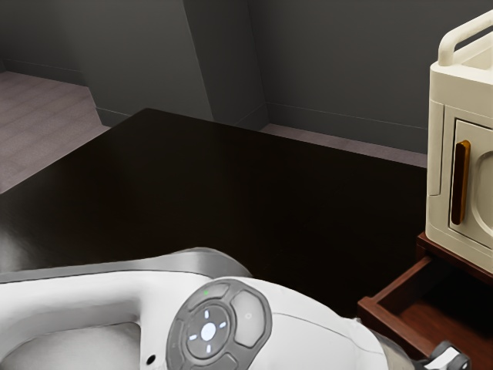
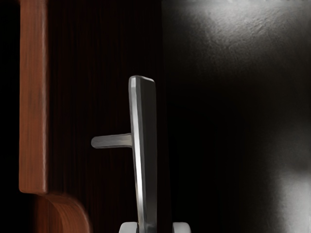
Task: Pull the drawer handle with one arm to open the drawer
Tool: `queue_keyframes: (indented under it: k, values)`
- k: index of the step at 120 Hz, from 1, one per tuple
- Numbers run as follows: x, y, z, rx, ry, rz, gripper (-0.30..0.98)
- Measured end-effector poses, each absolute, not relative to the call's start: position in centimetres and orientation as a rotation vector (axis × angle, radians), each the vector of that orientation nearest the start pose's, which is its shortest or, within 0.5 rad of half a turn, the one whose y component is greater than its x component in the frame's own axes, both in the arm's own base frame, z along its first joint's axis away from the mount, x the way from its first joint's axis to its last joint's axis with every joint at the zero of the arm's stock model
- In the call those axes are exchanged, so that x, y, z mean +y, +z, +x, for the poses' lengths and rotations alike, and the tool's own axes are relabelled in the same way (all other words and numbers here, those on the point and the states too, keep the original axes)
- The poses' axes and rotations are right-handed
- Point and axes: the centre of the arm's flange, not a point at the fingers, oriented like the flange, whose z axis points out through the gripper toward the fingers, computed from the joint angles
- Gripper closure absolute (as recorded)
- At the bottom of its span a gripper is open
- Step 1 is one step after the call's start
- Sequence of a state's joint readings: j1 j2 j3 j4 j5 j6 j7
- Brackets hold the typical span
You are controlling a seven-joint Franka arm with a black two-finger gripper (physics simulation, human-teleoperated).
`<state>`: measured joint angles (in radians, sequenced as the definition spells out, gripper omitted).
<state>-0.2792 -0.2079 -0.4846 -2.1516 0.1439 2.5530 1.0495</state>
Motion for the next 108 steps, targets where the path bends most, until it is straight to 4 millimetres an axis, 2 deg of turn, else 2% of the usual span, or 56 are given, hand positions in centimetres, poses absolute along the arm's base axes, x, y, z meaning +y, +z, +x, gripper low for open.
queue_keyframes:
  k: [40, 73, 82, 92, 108]
  values:
    - [-38.4, 54.4, 36.8, 2.257, -0.767, -1.575, 0.69]
    - [-37.9, 56.0, 35.2, 2.23, -0.785, -1.549, 0.66]
    - [-37.4, 57.9, 34.1, 2.203, -0.793, -1.537, 0.57]
    - [-36.3, 60.9, 32.0, 2.159, -0.797, -1.538, 0.45]
    - [-33.1, 68.2, 27.1, 2.073, -0.813, -1.591, 0.28]
